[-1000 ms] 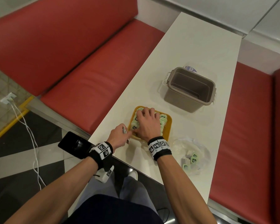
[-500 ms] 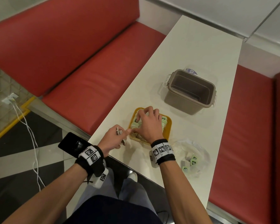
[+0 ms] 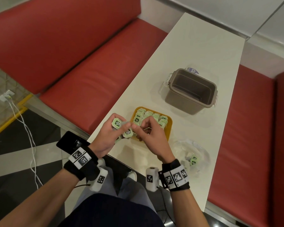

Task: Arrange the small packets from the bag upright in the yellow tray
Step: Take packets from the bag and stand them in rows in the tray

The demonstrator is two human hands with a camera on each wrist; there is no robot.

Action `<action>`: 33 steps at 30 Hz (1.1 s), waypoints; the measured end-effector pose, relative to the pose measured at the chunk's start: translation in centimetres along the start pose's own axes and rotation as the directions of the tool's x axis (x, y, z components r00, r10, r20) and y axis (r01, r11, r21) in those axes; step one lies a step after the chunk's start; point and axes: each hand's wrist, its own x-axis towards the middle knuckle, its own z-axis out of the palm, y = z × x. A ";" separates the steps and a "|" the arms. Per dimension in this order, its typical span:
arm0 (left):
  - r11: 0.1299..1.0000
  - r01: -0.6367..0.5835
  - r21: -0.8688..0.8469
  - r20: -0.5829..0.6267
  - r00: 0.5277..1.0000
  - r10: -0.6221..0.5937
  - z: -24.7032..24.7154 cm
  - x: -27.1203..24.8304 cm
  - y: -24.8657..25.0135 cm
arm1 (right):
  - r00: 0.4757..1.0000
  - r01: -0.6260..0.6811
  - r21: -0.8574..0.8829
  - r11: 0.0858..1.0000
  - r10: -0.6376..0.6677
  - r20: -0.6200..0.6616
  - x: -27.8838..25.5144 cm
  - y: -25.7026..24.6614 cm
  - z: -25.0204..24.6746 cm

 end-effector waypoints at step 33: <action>0.954 0.194 0.228 -0.314 0.942 -0.116 -2.7 3.3 -5.9 | 0.999 -0.019 -0.598 0.801 -0.002 -0.034 6.4 2.0 -1.3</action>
